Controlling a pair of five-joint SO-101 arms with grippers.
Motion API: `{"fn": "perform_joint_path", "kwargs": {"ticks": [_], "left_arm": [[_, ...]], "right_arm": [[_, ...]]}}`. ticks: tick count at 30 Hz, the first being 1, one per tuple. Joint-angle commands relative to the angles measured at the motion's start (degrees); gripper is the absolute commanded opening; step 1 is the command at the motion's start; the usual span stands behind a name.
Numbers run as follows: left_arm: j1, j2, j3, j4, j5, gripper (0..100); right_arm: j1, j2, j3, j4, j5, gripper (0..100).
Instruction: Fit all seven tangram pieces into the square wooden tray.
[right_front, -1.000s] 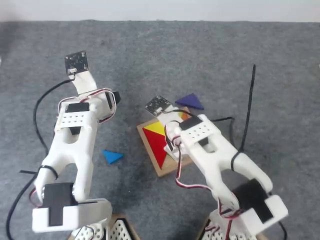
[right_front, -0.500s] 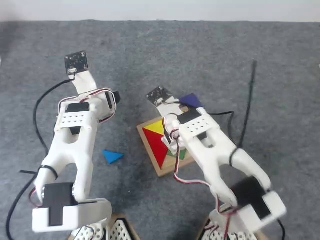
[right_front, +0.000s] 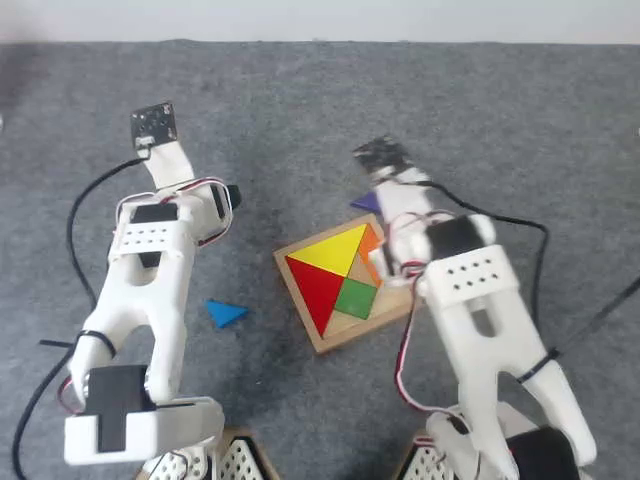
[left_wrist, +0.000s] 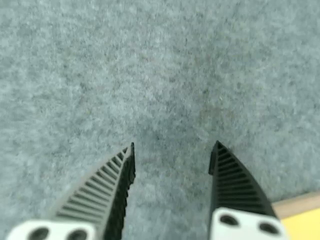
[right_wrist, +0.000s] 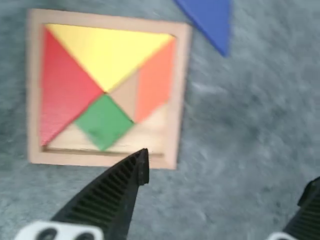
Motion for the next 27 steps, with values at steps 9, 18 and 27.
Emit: {"fn": "perform_joint_path", "kwargs": {"ticks": [9,18,27], "left_arm": [[-1.3,-2.6,-15.9,32.7,-19.6,24],[-7.8,-2.7,-14.5,49.5,-44.5,24],[1.1,-2.6,-4.0,43.8,-62.5,25]], "right_arm": [[5.3,-2.5,16.0,-12.6,2.5,45.7],[5.0,-2.5,20.4,-16.2,1.9,45.7],[5.0,-2.4,20.4,-16.4,1.9,45.7]]}}
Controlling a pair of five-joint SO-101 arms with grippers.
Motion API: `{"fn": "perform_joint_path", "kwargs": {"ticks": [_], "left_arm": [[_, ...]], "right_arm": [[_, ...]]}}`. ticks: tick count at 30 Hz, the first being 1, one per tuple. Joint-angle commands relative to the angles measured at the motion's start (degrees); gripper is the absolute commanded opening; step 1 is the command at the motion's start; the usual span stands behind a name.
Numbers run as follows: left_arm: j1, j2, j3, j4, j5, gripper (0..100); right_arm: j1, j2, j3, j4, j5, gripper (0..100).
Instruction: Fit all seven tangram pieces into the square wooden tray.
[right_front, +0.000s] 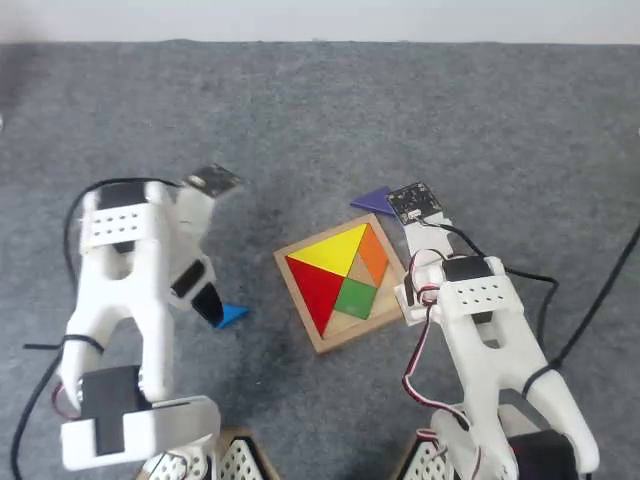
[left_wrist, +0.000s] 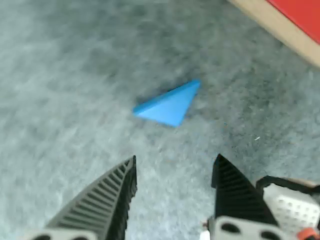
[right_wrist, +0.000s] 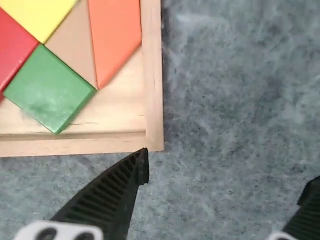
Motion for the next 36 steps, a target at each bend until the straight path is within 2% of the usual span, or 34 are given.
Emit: {"fn": "perform_joint_path", "kwargs": {"ticks": [1,4,6,9,17,22,32,36], "left_arm": [[5.8,-2.7,6.8,-10.3,-10.8,25],[6.8,-3.2,11.6,-17.8,-22.7,25],[6.9,-3.2,12.6,-20.5,-27.3,25],[6.0,-2.7,12.7,-23.2,-30.9,25],[4.5,-3.2,15.2,-23.6,-39.4,25],[4.6,-3.2,16.7,-24.2,-41.2,25],[4.6,-2.6,21.8,-32.8,-41.1,25],[4.6,-2.6,22.7,-33.8,-40.9,20]], "right_arm": [[0.3,-2.2,-0.4,-0.7,0.4,45.7],[0.3,-2.2,-0.4,-0.7,0.4,45.7],[0.3,-2.2,-0.4,-0.7,0.4,45.7],[0.3,-2.2,-0.4,-0.7,0.4,45.7],[0.3,-2.1,-0.3,-1.5,0.4,45.7],[0.3,-2.1,0.8,-3.3,0.6,45.7],[0.3,-2.1,0.8,-3.5,0.6,45.7],[0.3,-2.1,0.8,-3.4,0.6,45.7]]}}
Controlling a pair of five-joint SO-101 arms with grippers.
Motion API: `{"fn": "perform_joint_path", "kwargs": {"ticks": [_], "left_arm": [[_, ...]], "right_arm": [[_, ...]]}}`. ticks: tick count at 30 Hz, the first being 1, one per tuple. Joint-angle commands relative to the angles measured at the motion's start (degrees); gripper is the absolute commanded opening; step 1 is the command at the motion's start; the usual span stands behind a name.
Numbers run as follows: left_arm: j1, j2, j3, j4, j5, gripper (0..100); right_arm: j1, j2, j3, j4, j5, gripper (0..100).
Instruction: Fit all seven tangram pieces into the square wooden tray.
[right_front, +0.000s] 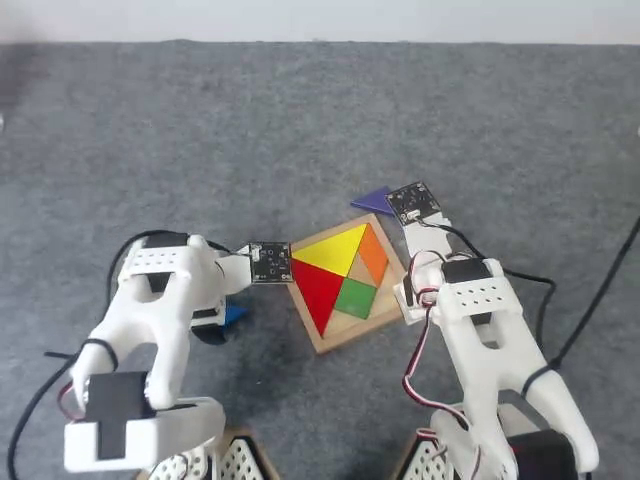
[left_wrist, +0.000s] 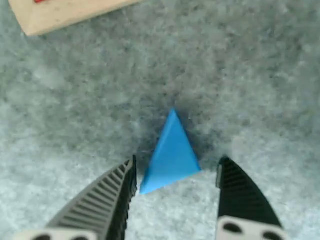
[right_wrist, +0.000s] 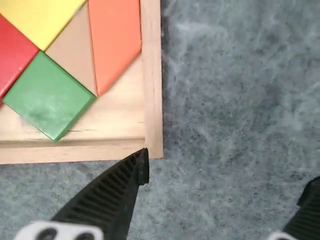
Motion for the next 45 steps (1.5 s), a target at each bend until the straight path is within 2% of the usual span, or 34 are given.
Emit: {"fn": "perform_joint_path", "kwargs": {"ticks": [1,9,17,21,25,28,31,36,45], "left_arm": [[-0.2,-1.8,0.3,-1.9,-0.4,19],[-0.2,-2.2,-0.8,-1.1,-0.3,9],[-0.2,-2.2,-14.0,16.4,-0.3,7],[-0.2,-2.2,-17.7,20.7,0.0,8],[-0.2,-1.6,-17.4,17.1,7.5,14],[1.3,-1.9,-13.0,15.2,7.0,20],[4.7,-2.0,-8.7,12.4,7.6,21],[8.4,-1.7,-7.0,7.5,12.9,21],[7.3,-1.7,-6.8,6.1,13.1,20]], "right_arm": [[0.4,-2.1,-0.3,-0.7,0.5,45.7],[0.4,-2.1,-0.3,-0.7,0.5,45.7],[0.4,-2.1,-0.3,-0.7,0.5,45.7],[0.4,-2.1,-0.3,-0.6,0.5,45.7],[0.4,-2.1,-0.3,-0.6,0.5,45.7],[0.4,-2.1,-0.3,-0.5,0.5,45.7],[0.4,-2.1,-0.3,-0.5,0.5,45.7],[0.4,-2.1,-0.2,-0.5,0.5,45.7],[0.3,-2.1,-0.2,-0.5,0.6,45.7]]}}
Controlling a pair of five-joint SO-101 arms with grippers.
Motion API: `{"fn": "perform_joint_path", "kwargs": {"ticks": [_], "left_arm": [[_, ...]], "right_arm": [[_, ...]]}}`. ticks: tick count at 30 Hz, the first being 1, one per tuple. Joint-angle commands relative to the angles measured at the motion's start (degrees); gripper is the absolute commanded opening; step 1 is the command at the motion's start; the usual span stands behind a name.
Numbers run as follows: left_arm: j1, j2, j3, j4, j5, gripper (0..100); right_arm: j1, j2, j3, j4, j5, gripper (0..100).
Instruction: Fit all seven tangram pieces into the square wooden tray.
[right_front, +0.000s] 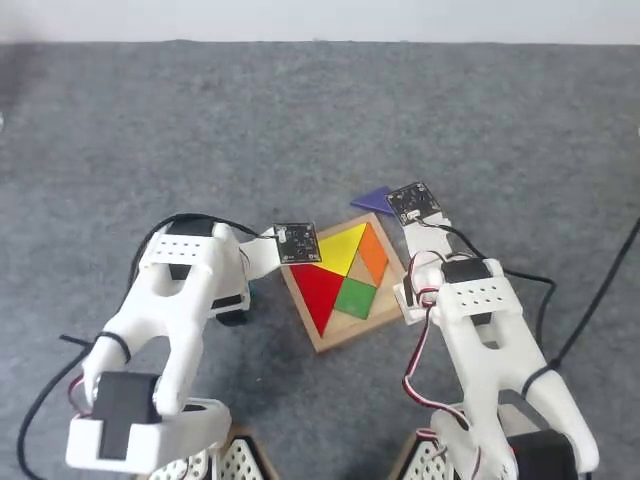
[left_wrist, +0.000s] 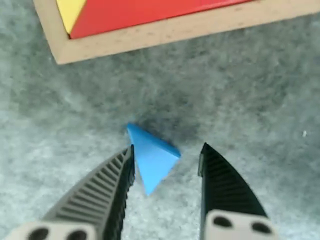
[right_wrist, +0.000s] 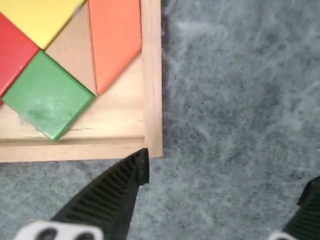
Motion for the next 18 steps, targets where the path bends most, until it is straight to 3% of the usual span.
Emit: {"fn": "perform_joint_path", "kwargs": {"ticks": [1,13,18], "left_arm": [[-1.1,-0.9,-0.3,-0.6,0.7,20],[-2.2,-0.8,-0.1,-0.8,0.7,20],[-2.3,-0.8,4.7,-7.1,0.8,20]], "right_arm": [[0.3,-2.1,-0.2,-0.5,0.6,45.7],[0.3,-2.1,-0.2,-0.5,0.6,45.7],[0.3,-2.1,-0.2,-0.5,0.6,45.7]]}}
